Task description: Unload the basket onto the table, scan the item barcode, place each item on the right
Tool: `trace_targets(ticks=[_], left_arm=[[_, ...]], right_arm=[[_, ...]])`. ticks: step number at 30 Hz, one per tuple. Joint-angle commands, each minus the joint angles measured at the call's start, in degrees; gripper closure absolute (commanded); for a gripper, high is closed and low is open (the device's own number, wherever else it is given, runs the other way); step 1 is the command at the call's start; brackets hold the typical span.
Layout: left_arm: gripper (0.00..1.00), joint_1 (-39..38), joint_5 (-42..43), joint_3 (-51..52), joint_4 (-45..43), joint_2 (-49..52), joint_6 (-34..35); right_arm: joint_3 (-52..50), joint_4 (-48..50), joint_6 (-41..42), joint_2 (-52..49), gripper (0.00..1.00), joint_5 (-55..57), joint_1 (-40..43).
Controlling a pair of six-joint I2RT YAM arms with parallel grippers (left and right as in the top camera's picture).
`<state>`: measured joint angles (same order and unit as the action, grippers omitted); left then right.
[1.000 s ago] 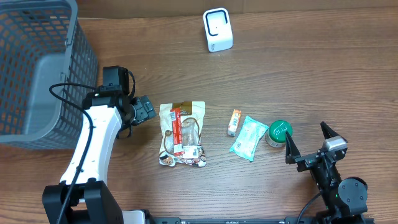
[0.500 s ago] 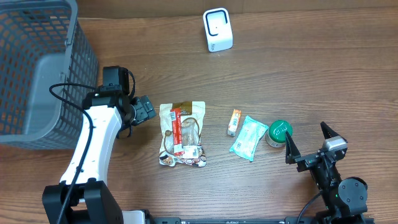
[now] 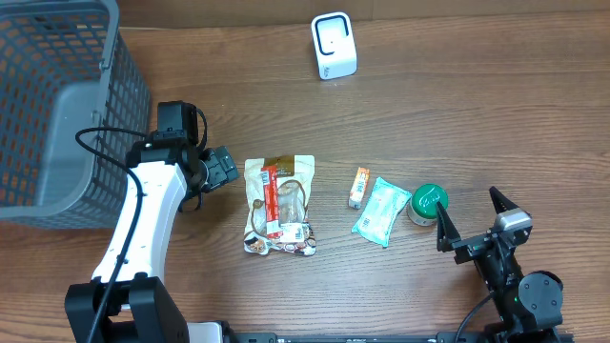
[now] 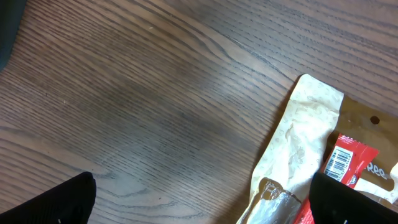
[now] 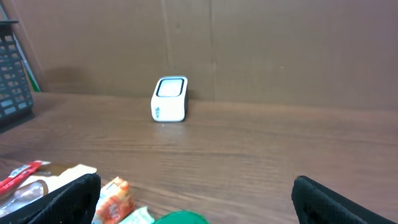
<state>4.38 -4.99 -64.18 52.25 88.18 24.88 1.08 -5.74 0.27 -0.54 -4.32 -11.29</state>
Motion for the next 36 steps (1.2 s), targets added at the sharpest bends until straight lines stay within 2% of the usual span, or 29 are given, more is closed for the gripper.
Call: trace_targets(ticks=[1, 9, 13, 21, 23, 29, 30, 31, 32, 36], left_arm=[[0.0, 0.1, -0.8, -0.9, -0.2, -0.1, -0.7], [0.0, 0.1, -0.8, -0.9, -0.2, -0.1, -0.7], [0.0, 0.1, -0.8, -0.9, -0.2, -0.1, -0.7], [0.0, 0.1, -0.8, -0.9, -0.2, -0.1, -0.7], [0.0, 0.1, -0.8, -0.9, -0.2, -0.1, -0.7], [0.0, 0.1, -0.8, -0.9, -0.2, -0.1, -0.7], [0.0, 0.1, -0.8, -0.9, -0.2, -0.1, -0.7], [0.0, 0.1, -0.8, -0.9, -0.2, -0.1, -0.7], [0.0, 0.1, -0.8, -0.9, -0.2, -0.1, -0.7], [0.0, 0.1, -0.8, -0.9, -0.2, -0.1, -0.7]], right_arm=[[3.5, -2.7, 1.7, 0.1, 0.0, -0.5, 0.1], [24.8, -17.4, 3.0, -8.8, 0.0, -0.5, 0.1], [39.4, -26.8, 3.0, -19.4, 0.0, -1.1, 0.1], [65.3, -44.3, 3.0, -41.0, 0.0, -14.3, 0.1], [68.2, -44.8, 3.0, -44.6, 0.0, -18.7, 0.1], [68.6, -45.1, 3.0, -50.6, 0.0, -34.2, 0.1], [68.6, -45.5, 3.2, -51.5, 0.01, -35.3, 0.1], [68.6, -45.8, 5.2, -52.6, 0.14, -35.5, 0.1], [68.5, -46.1, 7.1, -53.7, 0.23, -35.3, 0.1], [68.5, -46.5, 12.3, -57.9, 0.4, -32.7, -1.0]])
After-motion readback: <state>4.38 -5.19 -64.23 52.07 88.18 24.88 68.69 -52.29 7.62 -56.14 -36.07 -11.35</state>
